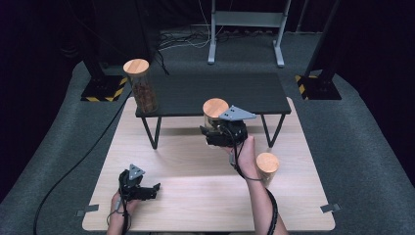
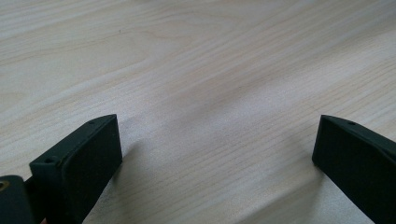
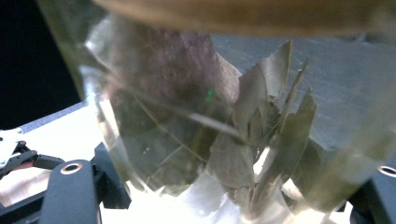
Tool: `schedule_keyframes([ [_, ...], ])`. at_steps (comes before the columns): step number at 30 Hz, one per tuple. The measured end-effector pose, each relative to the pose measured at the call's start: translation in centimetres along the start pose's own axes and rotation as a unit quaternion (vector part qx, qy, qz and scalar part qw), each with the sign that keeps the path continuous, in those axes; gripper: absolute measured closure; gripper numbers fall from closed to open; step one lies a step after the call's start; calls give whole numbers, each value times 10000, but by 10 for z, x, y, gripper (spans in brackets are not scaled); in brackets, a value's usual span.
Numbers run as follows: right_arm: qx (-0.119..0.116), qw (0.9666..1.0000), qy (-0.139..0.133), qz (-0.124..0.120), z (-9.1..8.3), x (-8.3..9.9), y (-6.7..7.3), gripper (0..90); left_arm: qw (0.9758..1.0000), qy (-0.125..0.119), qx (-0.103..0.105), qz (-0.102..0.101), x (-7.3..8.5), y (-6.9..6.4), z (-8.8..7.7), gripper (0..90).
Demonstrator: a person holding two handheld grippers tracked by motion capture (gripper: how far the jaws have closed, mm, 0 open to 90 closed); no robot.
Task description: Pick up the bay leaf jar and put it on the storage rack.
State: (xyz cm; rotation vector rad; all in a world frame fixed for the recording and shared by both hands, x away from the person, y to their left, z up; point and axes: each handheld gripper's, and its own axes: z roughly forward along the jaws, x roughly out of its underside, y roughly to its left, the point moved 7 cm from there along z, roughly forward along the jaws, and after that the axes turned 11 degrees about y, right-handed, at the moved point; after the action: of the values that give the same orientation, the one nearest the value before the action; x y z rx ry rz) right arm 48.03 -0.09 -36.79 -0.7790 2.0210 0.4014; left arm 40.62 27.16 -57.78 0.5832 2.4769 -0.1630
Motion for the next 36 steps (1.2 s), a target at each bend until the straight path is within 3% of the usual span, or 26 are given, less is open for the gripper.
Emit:
schedule_keyframes([
  [36,-68,9999,-86,-32,-17,-41,-5,248,10000,0,2,0,0,0,0,9],
])
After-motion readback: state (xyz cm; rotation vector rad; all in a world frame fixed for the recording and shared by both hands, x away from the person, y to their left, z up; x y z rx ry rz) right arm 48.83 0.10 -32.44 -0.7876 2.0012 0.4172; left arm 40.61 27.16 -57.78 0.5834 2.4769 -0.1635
